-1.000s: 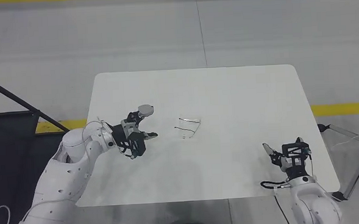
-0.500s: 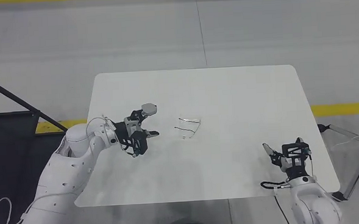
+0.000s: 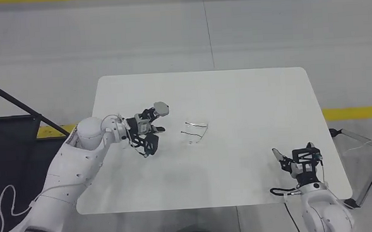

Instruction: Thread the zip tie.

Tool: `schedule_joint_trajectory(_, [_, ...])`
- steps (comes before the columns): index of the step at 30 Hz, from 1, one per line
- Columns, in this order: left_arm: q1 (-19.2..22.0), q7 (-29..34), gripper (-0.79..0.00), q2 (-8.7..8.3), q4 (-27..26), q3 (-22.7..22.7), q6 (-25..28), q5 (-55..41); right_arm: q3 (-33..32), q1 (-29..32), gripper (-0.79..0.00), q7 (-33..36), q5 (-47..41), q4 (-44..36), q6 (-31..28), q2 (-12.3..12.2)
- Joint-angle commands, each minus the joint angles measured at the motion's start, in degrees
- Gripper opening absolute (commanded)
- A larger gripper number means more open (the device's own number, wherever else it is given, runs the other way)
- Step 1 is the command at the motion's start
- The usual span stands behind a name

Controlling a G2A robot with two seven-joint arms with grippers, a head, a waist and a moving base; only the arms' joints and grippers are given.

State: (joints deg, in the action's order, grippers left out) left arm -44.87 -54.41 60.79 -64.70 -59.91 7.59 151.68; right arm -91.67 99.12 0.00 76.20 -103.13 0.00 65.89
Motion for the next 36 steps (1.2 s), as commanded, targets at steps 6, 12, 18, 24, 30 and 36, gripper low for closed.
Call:
schedule_joint_trajectory(6, [6.29,-4.22,0.000,1.89,7.02,6.43,-5.42,2.96,0.00,0.00,0.000,0.00,0.00,0.00,0.00,0.00])
schedule_joint_trajectory(12, [8.33,-3.56,0.000,3.31,8.69,9.76,-8.30,2.84,0.00,0.00,0.000,0.00,0.00,0.00,0.00,0.00])
schedule_joint_trajectory(18, [8.33,-3.56,0.000,3.31,8.69,9.76,-8.30,2.84,0.00,0.00,0.000,0.00,0.00,0.00,0.00,0.00])
schedule_joint_trajectory(24, [7.52,-1.94,0.000,3.19,6.88,9.93,-8.46,3.81,0.00,0.00,0.000,0.00,0.00,0.00,0.00,0.00])
schedule_joint_trajectory(30, [9.39,-0.40,-0.271,3.34,5.92,11.22,-5.31,6.98,0.00,0.00,0.000,0.00,0.00,0.00,0.00,0.00])
schedule_joint_trajectory(36, [12.20,-0.41,-0.385,4.35,8.30,14.16,-3.73,9.30,0.00,0.00,0.000,0.00,0.00,0.00,0.00,0.00])
